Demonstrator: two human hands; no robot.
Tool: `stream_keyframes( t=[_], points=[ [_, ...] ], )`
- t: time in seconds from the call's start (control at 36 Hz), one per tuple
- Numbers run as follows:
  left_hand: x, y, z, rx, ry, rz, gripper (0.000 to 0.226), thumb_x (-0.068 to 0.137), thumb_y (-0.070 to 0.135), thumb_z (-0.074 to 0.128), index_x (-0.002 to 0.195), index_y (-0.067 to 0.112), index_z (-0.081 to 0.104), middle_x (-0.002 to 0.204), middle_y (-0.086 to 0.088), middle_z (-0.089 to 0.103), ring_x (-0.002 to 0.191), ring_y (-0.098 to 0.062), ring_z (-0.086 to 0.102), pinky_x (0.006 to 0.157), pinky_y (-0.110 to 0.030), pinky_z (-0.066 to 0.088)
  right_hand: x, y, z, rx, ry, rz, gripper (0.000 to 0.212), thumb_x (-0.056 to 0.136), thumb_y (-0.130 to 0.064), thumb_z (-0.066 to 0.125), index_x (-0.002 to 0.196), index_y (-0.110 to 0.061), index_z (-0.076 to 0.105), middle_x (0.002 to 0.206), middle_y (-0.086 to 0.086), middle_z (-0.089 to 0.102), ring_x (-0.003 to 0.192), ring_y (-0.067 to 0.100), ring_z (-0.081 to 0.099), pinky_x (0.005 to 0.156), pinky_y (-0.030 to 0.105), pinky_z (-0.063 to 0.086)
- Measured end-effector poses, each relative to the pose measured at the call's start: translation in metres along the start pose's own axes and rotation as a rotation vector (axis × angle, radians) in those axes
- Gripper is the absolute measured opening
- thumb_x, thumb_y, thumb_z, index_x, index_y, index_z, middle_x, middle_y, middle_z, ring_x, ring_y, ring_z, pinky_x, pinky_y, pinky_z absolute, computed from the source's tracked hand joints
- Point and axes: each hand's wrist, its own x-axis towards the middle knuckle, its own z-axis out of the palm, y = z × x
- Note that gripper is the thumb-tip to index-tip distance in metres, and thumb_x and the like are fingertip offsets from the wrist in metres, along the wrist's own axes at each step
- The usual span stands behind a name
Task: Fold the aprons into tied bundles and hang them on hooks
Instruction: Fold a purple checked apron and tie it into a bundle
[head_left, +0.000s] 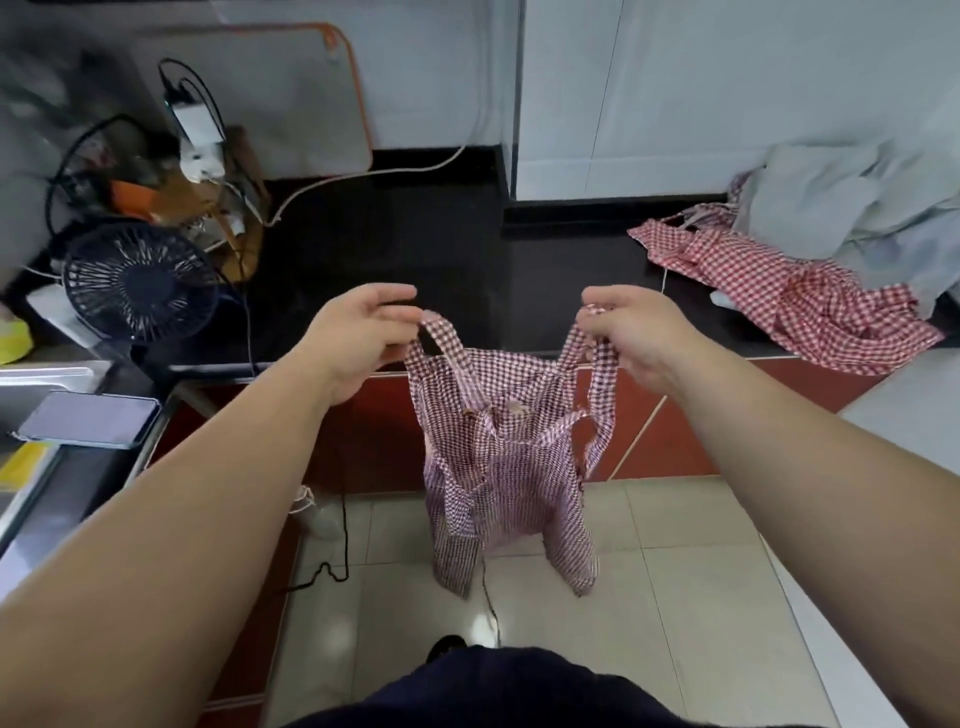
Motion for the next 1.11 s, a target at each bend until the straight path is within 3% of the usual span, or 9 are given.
stream_keyframes(
  t=[0.08, 0.25, 0.39, 0.56, 0.67, 0.81, 0.92, 1.03, 1.11],
  points=[
    [0.000, 0.001, 0.011, 0.121, -0.066, -0.028, 0.032, 0.091, 0.000, 0.057, 0.114, 0.020, 0.063, 0.101, 0.004, 0.064, 0.095, -0.005, 0.059, 0.087, -0.027, 0.050, -0.005, -0.002, 0.007, 0.155, -0.104, 0.029, 0.030, 0.085, 0.001, 0.064, 0.114, -0.007, 0.065, 0.095, 0.001, 0.066, 0.086, 0.013, 0.062, 0.076, 0.028, 0.050],
    [-0.006, -0.035, 0.042, 0.315, -0.090, -0.146, 0.038, 0.091, 0.014, 0.062, 0.129, 0.014, 0.056, 0.100, 0.000, 0.064, 0.083, -0.009, 0.060, 0.066, -0.019, 0.047, -0.019, -0.024, 0.017, 0.304, -0.286, -0.002, 0.016, 0.092, -0.001, 0.054, 0.096, -0.014, 0.062, 0.090, 0.005, 0.065, 0.072, 0.010, 0.061, 0.052, 0.022, 0.050],
    [-0.008, -0.068, 0.051, 0.549, -0.069, -0.285, 0.083, 0.085, 0.040, 0.068, 0.151, 0.016, 0.024, 0.151, -0.012, 0.034, 0.132, -0.031, 0.041, 0.106, -0.038, 0.038, -0.021, -0.028, 0.014, 0.395, -0.296, -0.013, 0.016, 0.094, -0.001, 0.051, 0.101, -0.013, 0.059, 0.096, 0.008, 0.063, 0.066, 0.011, 0.060, 0.055, 0.024, 0.052],
    [-0.021, -0.104, 0.066, 0.375, -0.017, -0.558, 0.074, 0.092, 0.040, 0.061, 0.146, 0.002, 0.028, 0.143, -0.015, 0.043, 0.126, -0.033, 0.045, 0.094, -0.038, 0.040, -0.022, -0.021, 0.013, 0.415, -0.282, -0.014, 0.018, 0.095, 0.001, 0.048, 0.105, -0.012, 0.056, 0.097, 0.006, 0.061, 0.073, 0.013, 0.060, 0.064, 0.028, 0.054],
    [-0.017, -0.097, 0.075, 0.289, -0.083, -0.398, 0.070, 0.091, 0.042, 0.060, 0.149, 0.017, 0.030, 0.148, -0.005, 0.040, 0.130, -0.025, 0.042, 0.108, -0.039, 0.036, -0.023, -0.012, 0.011, 0.304, -0.261, 0.006, 0.025, 0.094, 0.002, 0.050, 0.118, -0.007, 0.055, 0.106, 0.010, 0.061, 0.077, 0.014, 0.061, 0.061, 0.026, 0.054],
    [-0.009, -0.086, 0.080, 0.464, -0.168, -0.232, 0.081, 0.087, 0.031, 0.069, 0.152, 0.021, 0.023, 0.153, -0.006, 0.033, 0.134, -0.025, 0.039, 0.103, -0.034, 0.037, -0.028, -0.018, 0.006, 0.389, -0.277, 0.018, 0.020, 0.092, 0.005, 0.050, 0.106, -0.005, 0.059, 0.095, 0.012, 0.064, 0.066, 0.013, 0.061, 0.054, 0.024, 0.051],
    [-0.007, -0.110, 0.083, 0.630, -0.205, -0.347, 0.109, 0.075, 0.025, 0.080, 0.154, 0.018, 0.005, 0.151, -0.011, 0.033, 0.092, -0.015, 0.058, 0.073, -0.025, 0.051, -0.034, -0.030, -0.006, 0.392, -0.232, 0.001, 0.021, 0.086, 0.006, 0.045, 0.086, -0.007, 0.060, 0.073, 0.009, 0.064, 0.049, 0.010, 0.051, 0.041, 0.019, 0.041],
    [-0.005, -0.122, 0.082, 0.855, -0.110, -0.351, 0.116, 0.072, 0.034, 0.080, 0.154, 0.022, -0.002, 0.150, -0.009, 0.034, 0.124, -0.032, 0.047, 0.099, -0.043, 0.046, -0.034, -0.030, -0.015, 0.328, -0.156, 0.003, 0.024, 0.082, 0.003, 0.039, 0.071, -0.010, 0.055, 0.061, 0.004, 0.058, 0.042, 0.008, 0.036, 0.034, 0.016, 0.026],
    [-0.003, -0.120, 0.084, 0.943, -0.116, -0.272, 0.097, 0.076, 0.042, 0.076, 0.152, 0.033, 0.017, 0.149, -0.006, 0.032, 0.131, -0.033, 0.037, 0.104, -0.045, 0.041, -0.034, -0.024, -0.021, 0.307, -0.135, 0.030, 0.025, 0.080, 0.003, 0.035, 0.066, -0.011, 0.051, 0.053, 0.002, 0.053, 0.040, 0.009, 0.028, 0.036, 0.016, 0.017]
  ],
)
